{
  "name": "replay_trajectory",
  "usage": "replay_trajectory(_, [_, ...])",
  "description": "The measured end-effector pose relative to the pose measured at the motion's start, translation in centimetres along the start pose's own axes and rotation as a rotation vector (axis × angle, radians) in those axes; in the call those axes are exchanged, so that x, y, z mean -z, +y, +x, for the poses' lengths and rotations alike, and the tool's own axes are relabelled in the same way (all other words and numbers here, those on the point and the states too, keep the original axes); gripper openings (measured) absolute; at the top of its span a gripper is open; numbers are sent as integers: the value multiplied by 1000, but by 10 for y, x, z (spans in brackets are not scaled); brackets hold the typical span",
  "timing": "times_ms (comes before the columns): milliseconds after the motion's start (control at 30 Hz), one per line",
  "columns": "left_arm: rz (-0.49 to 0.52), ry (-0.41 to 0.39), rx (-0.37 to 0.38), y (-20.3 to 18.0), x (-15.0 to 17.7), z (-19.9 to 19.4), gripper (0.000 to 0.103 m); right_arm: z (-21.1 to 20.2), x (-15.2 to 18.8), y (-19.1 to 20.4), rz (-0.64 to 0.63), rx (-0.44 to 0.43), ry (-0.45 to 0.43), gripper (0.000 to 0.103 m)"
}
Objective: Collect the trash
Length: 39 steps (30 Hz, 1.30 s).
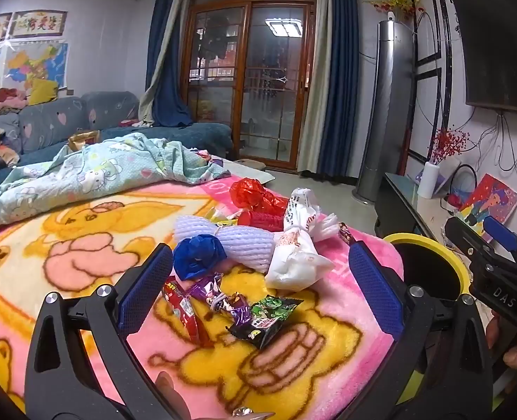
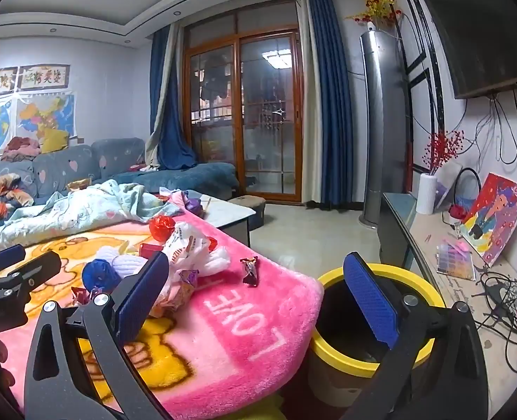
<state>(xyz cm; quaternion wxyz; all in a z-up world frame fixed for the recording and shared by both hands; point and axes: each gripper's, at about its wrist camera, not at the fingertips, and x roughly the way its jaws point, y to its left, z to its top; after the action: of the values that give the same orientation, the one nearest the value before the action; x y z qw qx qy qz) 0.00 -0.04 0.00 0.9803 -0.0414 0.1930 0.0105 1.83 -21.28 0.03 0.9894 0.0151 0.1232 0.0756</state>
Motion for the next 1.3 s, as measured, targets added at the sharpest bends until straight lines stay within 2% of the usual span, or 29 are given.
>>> replay_trajectory(1300, [-9,-12,7,-1,-3,-2,92,0,0,1,-25,6,13,97])
